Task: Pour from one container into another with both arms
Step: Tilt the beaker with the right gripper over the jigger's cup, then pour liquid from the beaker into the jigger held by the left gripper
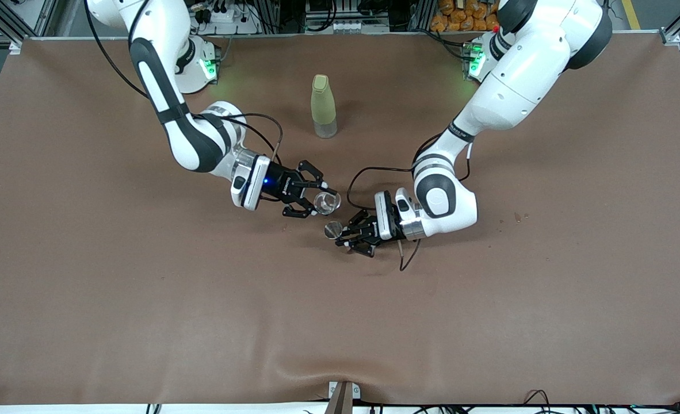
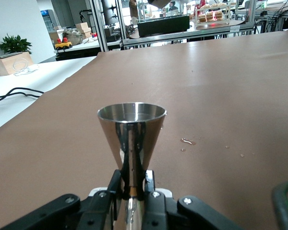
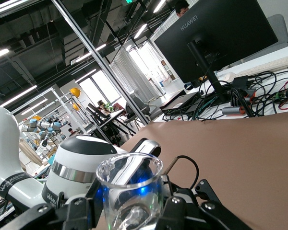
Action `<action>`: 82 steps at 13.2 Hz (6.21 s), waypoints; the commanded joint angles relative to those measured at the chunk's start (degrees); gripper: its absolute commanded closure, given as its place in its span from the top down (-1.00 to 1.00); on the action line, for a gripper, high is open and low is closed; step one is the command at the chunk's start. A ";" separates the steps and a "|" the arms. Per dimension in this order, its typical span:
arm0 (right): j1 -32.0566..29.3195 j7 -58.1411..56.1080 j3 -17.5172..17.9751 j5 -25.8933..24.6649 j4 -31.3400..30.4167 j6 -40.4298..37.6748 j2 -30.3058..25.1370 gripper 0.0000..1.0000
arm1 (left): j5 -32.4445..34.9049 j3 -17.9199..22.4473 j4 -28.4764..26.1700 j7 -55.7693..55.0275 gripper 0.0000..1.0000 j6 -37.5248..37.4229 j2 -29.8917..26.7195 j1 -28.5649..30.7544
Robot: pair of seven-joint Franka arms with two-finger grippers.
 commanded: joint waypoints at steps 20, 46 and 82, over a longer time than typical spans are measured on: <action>2.26 28.06 0.00 2.85 2.52 1.18 -0.50 -0.60 | -3.73 -0.25 0.50 1.77 -1.00 -1.12 0.49 0.18; 2.00 38.44 0.00 3.46 3.05 1.18 1.34 -0.60 | -7.16 -0.25 -2.05 6.08 -1.00 -7.46 0.31 1.67; 3.05 49.17 0.00 5.57 3.31 3.90 1.52 -0.60 | -9.62 -0.42 -2.67 5.99 -1.00 -7.72 0.49 1.50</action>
